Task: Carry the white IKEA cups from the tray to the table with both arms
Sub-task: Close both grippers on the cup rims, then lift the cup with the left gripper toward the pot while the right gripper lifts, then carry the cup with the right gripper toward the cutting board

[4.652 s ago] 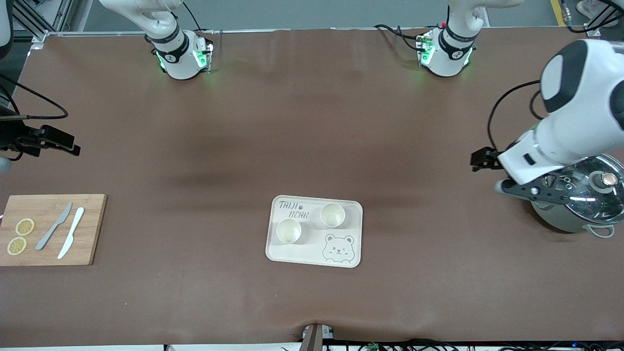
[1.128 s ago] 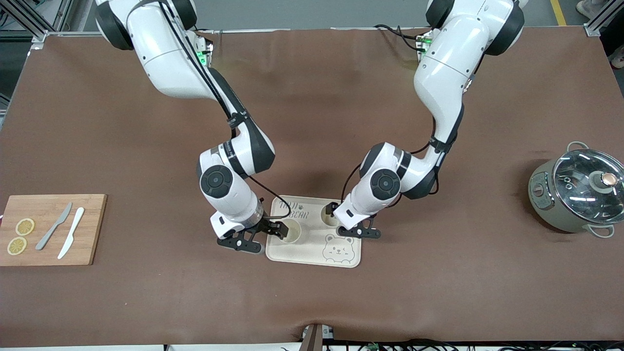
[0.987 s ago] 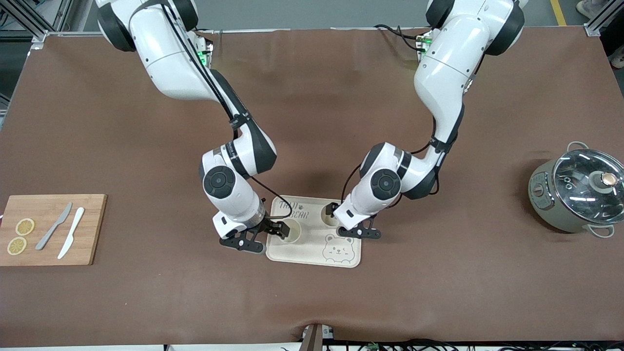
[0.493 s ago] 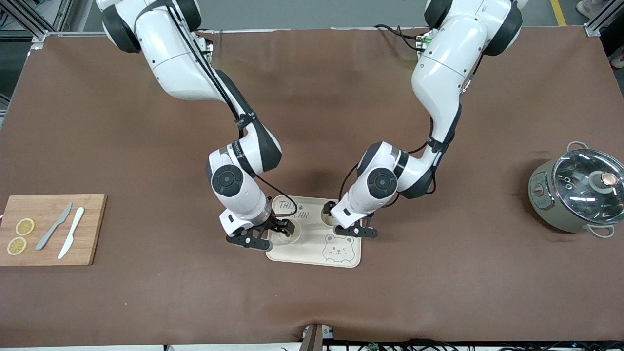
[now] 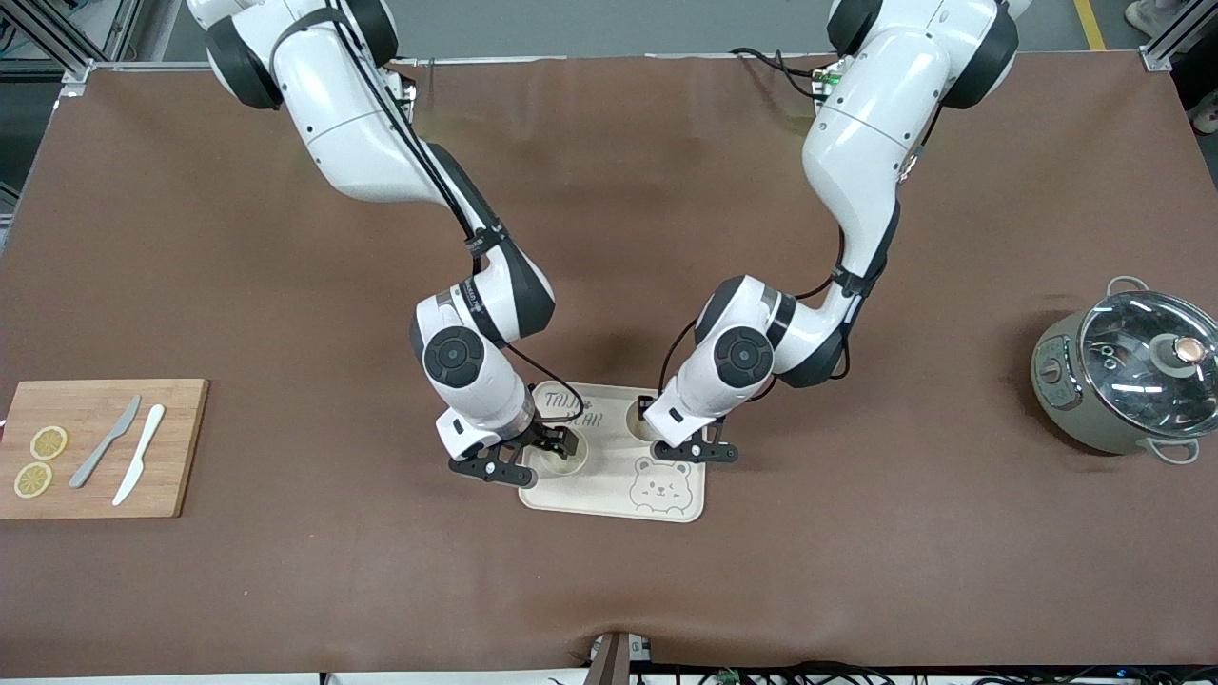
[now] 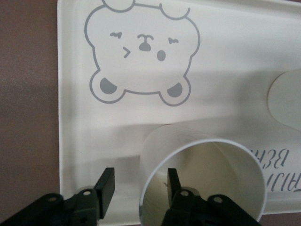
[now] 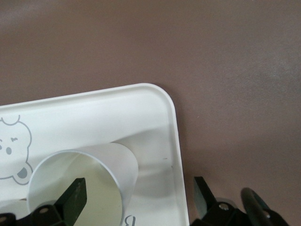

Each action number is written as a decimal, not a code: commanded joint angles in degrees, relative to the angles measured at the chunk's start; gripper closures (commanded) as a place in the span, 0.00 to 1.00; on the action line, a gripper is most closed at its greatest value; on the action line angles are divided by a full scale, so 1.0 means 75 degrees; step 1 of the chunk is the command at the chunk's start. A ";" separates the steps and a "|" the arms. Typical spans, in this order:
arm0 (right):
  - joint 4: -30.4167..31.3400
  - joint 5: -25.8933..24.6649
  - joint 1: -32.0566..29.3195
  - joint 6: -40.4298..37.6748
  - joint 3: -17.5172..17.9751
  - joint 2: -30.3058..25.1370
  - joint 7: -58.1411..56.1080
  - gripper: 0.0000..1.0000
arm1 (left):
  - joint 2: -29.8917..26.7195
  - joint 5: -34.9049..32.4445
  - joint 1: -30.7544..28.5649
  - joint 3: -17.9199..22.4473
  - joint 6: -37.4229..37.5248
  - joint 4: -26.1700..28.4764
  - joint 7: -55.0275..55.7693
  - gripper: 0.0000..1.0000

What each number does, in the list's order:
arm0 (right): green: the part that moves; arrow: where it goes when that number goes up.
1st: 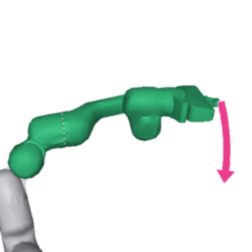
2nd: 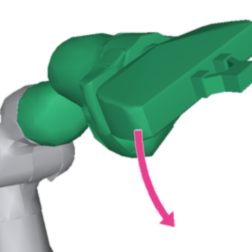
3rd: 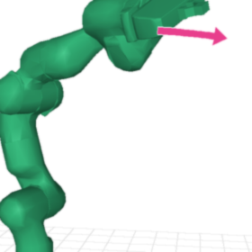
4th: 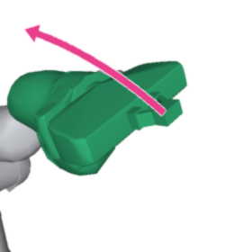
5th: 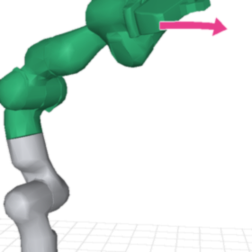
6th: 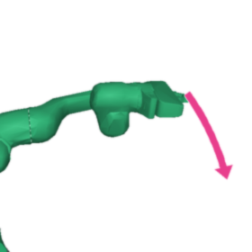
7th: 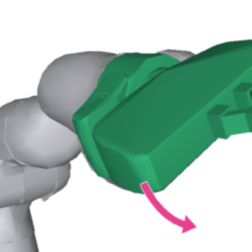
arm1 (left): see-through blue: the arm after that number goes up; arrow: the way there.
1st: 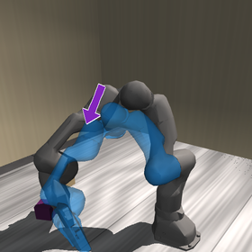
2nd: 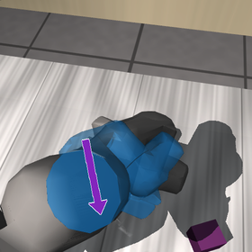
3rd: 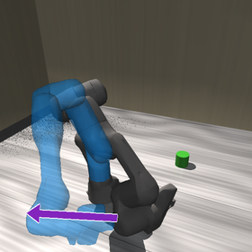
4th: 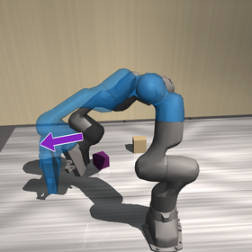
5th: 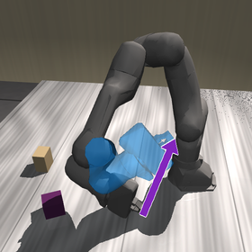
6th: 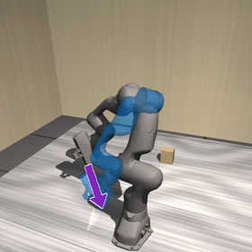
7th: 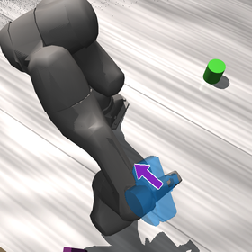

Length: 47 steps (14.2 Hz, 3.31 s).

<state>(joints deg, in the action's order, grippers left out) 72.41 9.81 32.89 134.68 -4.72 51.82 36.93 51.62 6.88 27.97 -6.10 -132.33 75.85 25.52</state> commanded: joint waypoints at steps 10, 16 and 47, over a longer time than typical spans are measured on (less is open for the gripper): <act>-0.0232 0.0016 0.0138 0.0324 -0.0073 0.0321 0.0138 0.03 | -0.1020 -0.0237 -0.0189 0.0111 0.1641 -0.0012 0.0008 1.00; -0.0232 0.0028 0.0138 0.0312 -0.0073 0.0321 0.0138 0.82 | -0.2147 -0.0776 -0.0975 0.0087 0.3052 0.0082 -0.0448 1.00; 0.0856 0.0063 -0.3681 -0.3557 -0.0120 -0.2292 -0.7125 1.00 | -0.6062 -0.0917 -0.3530 0.0017 0.2427 0.3781 -0.2371 1.00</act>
<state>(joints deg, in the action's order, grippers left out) 73.68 9.84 6.89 106.19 -6.80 37.22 -13.15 9.83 1.24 2.00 -5.37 -107.59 95.99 8.65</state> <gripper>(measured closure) 0.965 0.965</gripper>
